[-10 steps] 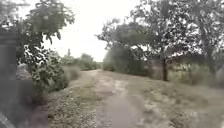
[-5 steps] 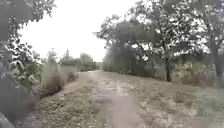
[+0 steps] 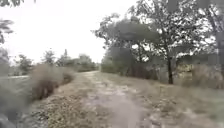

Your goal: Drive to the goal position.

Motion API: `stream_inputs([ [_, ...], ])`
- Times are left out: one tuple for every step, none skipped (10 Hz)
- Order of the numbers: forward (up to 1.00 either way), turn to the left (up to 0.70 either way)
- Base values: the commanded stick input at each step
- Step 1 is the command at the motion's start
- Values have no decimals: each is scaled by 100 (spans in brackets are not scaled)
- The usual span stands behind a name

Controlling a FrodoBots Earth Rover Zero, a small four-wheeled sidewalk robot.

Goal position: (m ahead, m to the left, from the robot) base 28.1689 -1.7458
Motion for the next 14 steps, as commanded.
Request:
stream_inputs([
  [70,0],
  [70,0],
  [70,0],
  [70,0],
  [70,0],
  [70,0],
  [70,0],
  [70,0],
  [70,0],
  [70,0],
  [70,0],
  [70,0],
  [70,0],
  [70,0],
])
